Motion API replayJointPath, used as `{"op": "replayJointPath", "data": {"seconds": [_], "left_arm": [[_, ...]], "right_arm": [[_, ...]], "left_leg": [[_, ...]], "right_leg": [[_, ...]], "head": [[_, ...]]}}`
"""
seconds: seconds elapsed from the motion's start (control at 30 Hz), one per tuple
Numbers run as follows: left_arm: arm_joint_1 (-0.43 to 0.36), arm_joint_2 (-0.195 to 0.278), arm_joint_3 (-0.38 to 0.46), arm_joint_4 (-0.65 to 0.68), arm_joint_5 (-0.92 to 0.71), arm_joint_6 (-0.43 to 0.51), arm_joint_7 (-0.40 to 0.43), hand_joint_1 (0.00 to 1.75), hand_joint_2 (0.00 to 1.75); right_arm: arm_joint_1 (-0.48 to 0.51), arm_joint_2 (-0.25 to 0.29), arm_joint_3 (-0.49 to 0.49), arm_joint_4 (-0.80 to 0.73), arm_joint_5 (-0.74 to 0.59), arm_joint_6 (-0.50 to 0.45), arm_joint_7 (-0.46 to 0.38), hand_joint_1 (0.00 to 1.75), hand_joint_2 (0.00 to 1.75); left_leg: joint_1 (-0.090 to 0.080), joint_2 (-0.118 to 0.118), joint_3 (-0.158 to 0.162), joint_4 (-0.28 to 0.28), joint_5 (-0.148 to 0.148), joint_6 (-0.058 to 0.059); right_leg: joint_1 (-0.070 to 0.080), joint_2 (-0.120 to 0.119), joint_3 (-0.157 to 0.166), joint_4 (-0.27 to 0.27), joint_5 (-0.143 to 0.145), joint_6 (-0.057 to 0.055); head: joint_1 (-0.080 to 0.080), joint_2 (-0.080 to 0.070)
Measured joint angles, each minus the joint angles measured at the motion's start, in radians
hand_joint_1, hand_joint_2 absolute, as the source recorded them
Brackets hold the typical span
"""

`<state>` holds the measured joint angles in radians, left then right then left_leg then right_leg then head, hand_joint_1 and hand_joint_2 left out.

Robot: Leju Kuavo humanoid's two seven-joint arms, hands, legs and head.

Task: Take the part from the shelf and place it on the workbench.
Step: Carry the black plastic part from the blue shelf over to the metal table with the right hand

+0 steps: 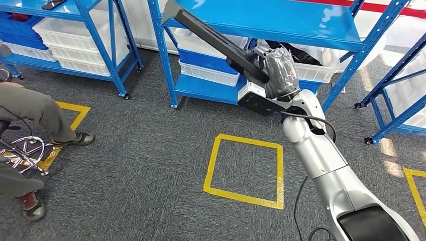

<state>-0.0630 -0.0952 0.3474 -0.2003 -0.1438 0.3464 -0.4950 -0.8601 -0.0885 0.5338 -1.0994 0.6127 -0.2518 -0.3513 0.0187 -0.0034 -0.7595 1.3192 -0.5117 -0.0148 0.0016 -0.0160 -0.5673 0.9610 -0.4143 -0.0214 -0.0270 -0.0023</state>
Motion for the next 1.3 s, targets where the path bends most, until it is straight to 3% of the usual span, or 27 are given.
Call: {"op": "replayJointPath", "data": {"seconds": [0.07, 0.1, 0.13, 0.17, 0.2, 0.27, 0.3, 0.37, 0.43, 0.47, 0.5, 0.53, 0.6, 0.67, 0.73, 0.77, 0.8, 0.83, 0.93, 0.97, 1.0, 1.03, 1.1, 1.17, 1.23, 1.3], "left_arm": [[0.000, 0.001, 0.002, 0.000, 0.000, 0.000, 0.000, 0.00, 1.75], [-0.001, 0.000, 0.002, 0.000, 0.000, 0.000, 0.000, 0.00, 1.75], [-0.003, 0.000, 0.002, 0.000, 0.000, -0.001, 0.000, 0.00, 1.75], [-0.004, 0.000, 0.002, 0.000, 0.000, -0.001, 0.000, 0.00, 1.75], [-0.005, 0.001, 0.002, 0.000, 0.000, -0.001, -0.001, 0.00, 1.75], [-0.004, 0.002, 0.002, 0.000, -0.001, -0.004, -0.002, 0.00, 1.75], [-0.004, 0.002, 0.002, 0.000, -0.001, -0.005, -0.003, 0.00, 1.75], [-0.003, 0.004, 0.003, 0.001, -0.002, -0.007, -0.003, 0.00, 1.75], [-0.003, 0.006, 0.003, 0.001, -0.002, -0.008, -0.003, 0.00, 1.75], [-0.003, 0.006, 0.003, 0.001, -0.003, -0.008, -0.002, 0.00, 1.75], [-0.003, 0.005, 0.003, 0.001, -0.003, -0.009, -0.002, 0.00, 1.75], [-0.003, 0.005, 0.003, 0.001, -0.003, -0.009, -0.002, 0.00, 1.75], [-0.004, 0.006, 0.003, 0.000, -0.004, -0.009, -0.001, 0.00, 1.75], [-0.006, 0.007, 0.003, 0.000, -0.008, -0.010, -0.001, 0.00, 1.75], [-0.008, 0.010, 0.003, 0.000, -0.014, -0.010, 0.002, 0.00, 1.75], [-0.008, 0.011, 0.003, 0.000, -0.016, -0.011, 0.004, 0.00, 1.75], [-0.008, 0.012, 0.003, 0.000, -0.018, -0.011, 0.008, 0.00, 1.75], [-0.009, 0.012, 0.003, 0.000, -0.020, -0.012, 0.011, 0.00, 1.75], [-0.013, 0.012, 0.003, 0.000, -0.023, -0.016, 0.017, 0.00, 1.75], [-0.015, 0.012, 0.003, 0.000, -0.023, -0.017, 0.018, 0.00, 1.75], [-0.016, 0.012, 0.003, 0.000, -0.023, -0.018, 0.018, 0.00, 1.75], [-0.017, 0.012, 0.003, 0.000, -0.023, -0.018, 0.018, 0.00, 1.75], [-0.021, 0.012, 0.003, 0.000, -0.023, -0.019, 0.018, 0.00, 1.75], [-0.025, 0.014, 0.003, -0.001, -0.023, -0.019, 0.018, 0.00, 1.75], [-0.029, 0.014, 0.003, -0.001, -0.023, -0.019, 0.018, 0.00, 1.75], [-0.030, 0.013, 0.003, -0.001, -0.023, -0.019, 0.018, 0.00, 1.75]], "right_arm": [[0.000, 0.000, -0.003, 0.000, 0.000, 0.000, 0.000, 1.71, 1.75], [-0.001, 0.000, -0.005, -0.001, 0.000, 0.000, 0.000, 1.71, 1.75], [-0.002, 0.001, -0.007, -0.003, 0.000, 0.000, 0.001, 1.71, 1.75], [-0.004, 0.001, -0.009, -0.004, 0.000, 0.000, 0.002, 1.71, 1.75], [-0.006, 0.001, -0.011, -0.006, 0.000, 0.000, 0.003, 1.71, 1.75], [-0.006, -0.004, -0.016, -0.005, -0.001, 0.000, 0.006, 1.71, 1.75], [-0.006, -0.008, -0.020, -0.005, -0.002, 0.000, 0.008, 1.71, 1.75], [-0.007, -0.020, -0.034, -0.005, -0.004, 0.000, 0.013, 1.71, 1.75], [-0.009, -0.034, -0.051, -0.004, -0.005, 0.001, 0.015, 1.71, 1.75], [-0.009, -0.041, -0.059, -0.004, -0.005, 0.003, 0.016, 1.71, 1.75], [-0.010, -0.046, -0.065, -0.003, -0.005, 0.006, 0.016, 1.71, 1.75], [-0.010, -0.051, -0.071, -0.002, -0.004, 0.010, 0.016, 1.71, 1.75], [-0.013, -0.057, -0.080, 0.000, -0.002, 0.017, 0.016, 1.71, 1.75], [-0.018, -0.064, -0.089, 0.002, 0.000, 0.020, 0.016, 1.71, 1.75], [-0.021, -0.071, -0.096, 0.005, 0.002, 0.019, 0.016, 1.71, 1.75], [-0.021, -0.075, -0.099, 0.008, 0.004, 0.017, 0.016, 1.71, 1.75], [-0.022, -0.078, -0.103, 0.010, 0.006, 0.016, 0.015, 1.71, 1.75], [-0.022, -0.080, -0.106, 0.012, 0.007, 0.014, 0.015, 1.71, 1.75], [-0.022, -0.086, -0.113, 0.014, 0.008, 0.012, 0.013, 1.71, 1.75], [-0.021, -0.088, -0.114, 0.016, 0.008, 0.012, 0.013, 1.71, 1.75], [-0.021, -0.090, -0.115, 0.017, 0.008, 0.012, 0.013, 1.71, 1.75], [-0.021, -0.091, -0.117, 0.018, 0.009, 0.011, 0.013, 1.71, 1.75], [-0.021, -0.093, -0.123, 0.019, 0.009, 0.011, 0.013, 1.71, 1.75], [-0.023, -0.095, -0.129, 0.020, 0.009, 0.010, 0.013, 1.71, 1.75], [-0.025, -0.098, -0.133, 0.020, 0.010, 0.007, 0.012, 1.71, 1.75], [-0.026, -0.101, -0.134, 0.021, 0.010, 0.004, 0.011, 1.71, 1.75]], "left_leg": [[0.017, 0.001, 0.085, -0.073, 0.048, -0.020], [0.022, 0.000, 0.144, -0.146, 0.048, -0.029], [0.024, -0.001, 0.193, -0.217, 0.035, -0.030], [0.021, -0.003, 0.222, -0.266, 0.020, -0.025], [0.014, -0.004, 0.232, -0.293, 0.010, -0.015], [0.003, -0.002, 0.218, -0.304, 0.025, 0.016], [0.001, 0.000, 0.209, -0.307, 0.037, 0.033], [0.001, 0.003, 0.185, -0.311, 0.062, 0.058], [-0.001, 0.002, 0.157, -0.311, 0.084, 0.065], [-0.001, 0.002, 0.143, -0.310, 0.095, 0.064], [-0.001, 0.002, 0.130, -0.310, 0.105, 0.062], [-0.001, 0.003, 0.118, -0.309, 0.115, 0.059], [0.000, 0.004, 0.098, -0.308, 0.132, 0.049], [-0.003, 0.004, 0.084, -0.306, 0.150, 0.036], [-0.005, 0.002, 0.078, -0.310, 0.168, 0.027], [-0.004, 0.001, 0.074, -0.309, 0.170, 0.023], [-0.003, 0.001, 0.068, -0.299, 0.153, 0.018], [-0.001, 0.001, 0.057, -0.271, 0.119, 0.014], [0.001, 0.001, 0.014, -0.084, -0.028, 0.007], [0.001, 0.001, 0.007, -0.028, -0.048, 0.007], [0.001, 0.001, 0.013, 0.002, -0.045, 0.009], [0.000, 0.001, 0.038, -0.007, -0.025, 0.013], [-0.003, 0.001, 0.128, -0.116, 0.017, 0.031], [-0.011, 0.000, 0.215, -0.244, 0.009, 0.052], [-0.021, -0.001, 0.243, -0.301, -0.002, 0.063], [-0.019, 0.002, 0.233, -0.326, 0.027, 0.068]], "right_leg": [[-0.012, -0.001, -0.032, 0.013, 0.017, 0.017], [-0.015, -0.001, -0.047, 0.023, 0.023, 0.024], [-0.017, -0.002, -0.060, 0.032, 0.029, 0.033], [-0.016, -0.003, -0.070, 0.038, 0.037, 0.042], [-0.016, -0.003, -0.078, 0.039, 0.046, 0.053], [-0.018, -0.003, -0.091, 0.038, 0.056, 0.071], [-0.021, -0.002, -0.104, 0.052, 0.041, 0.072], [-0.026, 0.003, -0.143, 0.142, -0.035, 0.061], [-0.025, 0.007, -0.179, 0.280, -0.109, 0.058], [-0.025, 0.009, -0.182, 0.328, -0.124, 0.064], [-0.025, 0.011, -0.169, 0.343, -0.120, 0.073], [-0.026, 0.012, -0.138, 0.321, -0.104, 0.084], [-0.028, 0.012, -0.036, 0.190, -0.077, 0.098], [-0.022, 0.015, 0.041, 0.070, -0.085, 0.092], [-0.014, 0.017, 0.048, 0.040, -0.091, 0.077], [-0.020, 0.015, 0.043, 0.043, -0.085, 0.067], [-0.022, 0.014, 0.035, 0.044, -0.077, 0.056], [-0.025, 0.012, 0.026, 0.044, -0.068, 0.042], [-0.017, 0.011, -0.005, 0.046, -0.039, 0.011], [-0.012, 0.011, -0.016, 0.047, -0.030, 0.008], [-0.008, 0.011, -0.027, 0.048, -0.021, 0.007], [-0.003, 0.011, -0.038, 0.049, -0.013, 0.007], [0.004, 0.012, -0.055, 0.051, 0.003, 0.007], [0.008, 0.010, -0.066, 0.051, 0.018, 0.013], [0.004, 0.007, -0.073, 0.048, 0.035, 0.027], [0.002, 0.009, -0.087, 0.050, 0.039, 0.038]], "head": [[0.000, 0.000], [-0.001, 0.000], [0.000, 0.000], [0.000, 0.000], [0.001, 0.000], [0.002, 0.000], [0.002, 0.000], [0.003, 0.000], [0.006, 0.000], [0.006, 0.000], [0.006, 0.000], [0.006, 0.000], [0.006, 0.000], [0.005, 0.000], [0.004, 0.000], [0.005, 0.000], [0.004, 0.000], [0.003, 0.000], [0.002, 0.000], [0.002, 0.000], [0.002, 0.000], [0.002, 0.000], [0.002, 0.000], [0.004, 0.000], [0.004, 0.000], [0.002, 0.000]]}}
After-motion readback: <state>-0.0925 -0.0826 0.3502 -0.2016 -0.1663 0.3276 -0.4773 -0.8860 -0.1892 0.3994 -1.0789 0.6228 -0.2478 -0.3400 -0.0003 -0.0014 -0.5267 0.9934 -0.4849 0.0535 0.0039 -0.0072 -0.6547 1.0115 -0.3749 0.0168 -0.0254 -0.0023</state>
